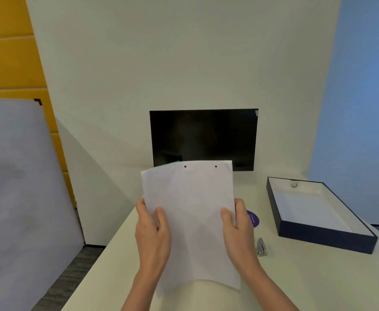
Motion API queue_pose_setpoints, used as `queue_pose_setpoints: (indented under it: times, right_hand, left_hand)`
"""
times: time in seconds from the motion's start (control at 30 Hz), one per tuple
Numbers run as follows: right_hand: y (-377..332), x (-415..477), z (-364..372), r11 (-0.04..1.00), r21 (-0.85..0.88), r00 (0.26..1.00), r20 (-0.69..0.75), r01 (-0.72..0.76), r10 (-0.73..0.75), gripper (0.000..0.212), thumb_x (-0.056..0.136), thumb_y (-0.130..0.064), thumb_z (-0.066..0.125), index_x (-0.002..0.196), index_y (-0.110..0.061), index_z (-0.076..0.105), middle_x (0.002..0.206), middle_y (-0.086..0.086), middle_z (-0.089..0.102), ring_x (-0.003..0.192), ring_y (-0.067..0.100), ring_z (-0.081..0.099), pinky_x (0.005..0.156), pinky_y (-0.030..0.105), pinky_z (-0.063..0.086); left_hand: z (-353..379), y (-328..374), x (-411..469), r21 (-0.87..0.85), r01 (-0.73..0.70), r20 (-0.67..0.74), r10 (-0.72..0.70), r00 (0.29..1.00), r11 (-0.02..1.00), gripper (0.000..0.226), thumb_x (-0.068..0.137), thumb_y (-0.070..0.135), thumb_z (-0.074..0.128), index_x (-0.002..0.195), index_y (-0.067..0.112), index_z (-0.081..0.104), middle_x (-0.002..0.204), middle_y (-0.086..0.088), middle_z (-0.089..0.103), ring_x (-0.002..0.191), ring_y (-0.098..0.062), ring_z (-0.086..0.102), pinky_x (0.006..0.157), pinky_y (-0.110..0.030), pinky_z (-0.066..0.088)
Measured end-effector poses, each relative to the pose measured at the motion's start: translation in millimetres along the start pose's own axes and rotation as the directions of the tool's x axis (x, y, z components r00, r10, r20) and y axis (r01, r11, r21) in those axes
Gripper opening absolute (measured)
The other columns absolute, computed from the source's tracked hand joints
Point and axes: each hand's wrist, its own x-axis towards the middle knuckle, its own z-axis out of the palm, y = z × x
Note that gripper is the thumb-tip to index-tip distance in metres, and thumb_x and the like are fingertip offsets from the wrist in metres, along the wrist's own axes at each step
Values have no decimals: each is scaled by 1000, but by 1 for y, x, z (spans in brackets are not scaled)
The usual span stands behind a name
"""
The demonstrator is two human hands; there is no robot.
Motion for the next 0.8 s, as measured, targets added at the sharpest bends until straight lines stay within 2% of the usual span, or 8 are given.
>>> queue_pose_setpoints:
  times: [0.07, 0.13, 0.27, 0.43, 0.57, 0.63, 0.7, 0.8]
  right_hand:
    - [8, -11, 1, 998, -12, 997, 30, -69, 70, 15, 95, -11, 45, 92, -26, 45, 88, 12, 64, 78, 28, 55, 72, 35, 48]
    - [19, -24, 3, 992, -15, 992, 35, -123, 123, 23, 94, -8, 44, 94, -31, 45, 102, 18, 63, 96, 35, 54, 86, 40, 45]
    - [33, -28, 4, 984, -28, 984, 15, -177, 177, 31, 92, -4, 43, 94, -34, 45, 108, 23, 59, 102, 36, 52, 91, 43, 44]
    - [57, -28, 7, 977, -84, 979, 35, -195, 199, 34, 90, 0, 41, 105, -30, 48, 97, 12, 65, 81, 32, 55, 71, 37, 45]
    - [62, -19, -1, 984, -60, 984, 36, -170, 172, 37, 94, -1, 41, 111, -33, 46, 98, -22, 60, 82, 0, 57, 70, 14, 41]
    - [61, -11, -12, 984, -47, 984, 29, -174, 176, 33, 92, 0, 42, 110, -26, 50, 95, -18, 62, 74, 6, 57, 65, 10, 43]
    - [58, -4, -23, 975, -63, 976, 45, -212, 215, 39, 87, 4, 42, 110, -27, 49, 94, -8, 62, 72, 16, 55, 62, 15, 43]
    - [58, 12, -52, 959, -160, 969, 51, -232, 242, 48, 83, 7, 37, 118, -27, 44, 99, -6, 61, 77, 10, 56, 62, 18, 44]
  left_hand:
    - [-2, -8, -8, -2, 55, 20, -55, 998, 999, 14, 97, 17, 41, 108, 25, 38, 86, 5, 62, 74, -18, 58, 60, -36, 40]
    - [-3, -21, -19, -11, 107, 53, -107, 993, 994, 14, 97, 16, 41, 108, 24, 39, 88, 7, 63, 76, -16, 59, 62, -35, 42]
    - [-5, -42, -31, -30, 161, 99, -157, 983, 987, 11, 97, 12, 41, 104, 21, 40, 84, 3, 64, 74, -20, 59, 62, -35, 41]
    - [-6, -56, -39, -10, 200, 142, -197, 970, 980, 15, 97, 8, 38, 91, 22, 40, 73, -10, 60, 63, -26, 49, 58, -34, 35]
    - [-3, -58, -32, 20, 167, 171, -168, 971, 986, 11, 97, 9, 39, 92, 18, 43, 74, -9, 61, 68, -31, 54, 58, -36, 37]
    - [3, -51, -24, 28, 144, 192, -147, 970, 989, 9, 96, 8, 40, 91, 15, 43, 74, -14, 59, 66, -32, 53, 58, -36, 37]
    - [13, -40, -17, 36, 130, 222, -135, 966, 991, 9, 95, 6, 40, 92, 13, 44, 75, -12, 60, 65, -29, 53, 57, -35, 37]
    - [40, -19, -9, 65, 108, 285, -122, 951, 992, 11, 94, 3, 40, 100, 10, 46, 89, -9, 62, 72, -27, 54, 61, -35, 38]
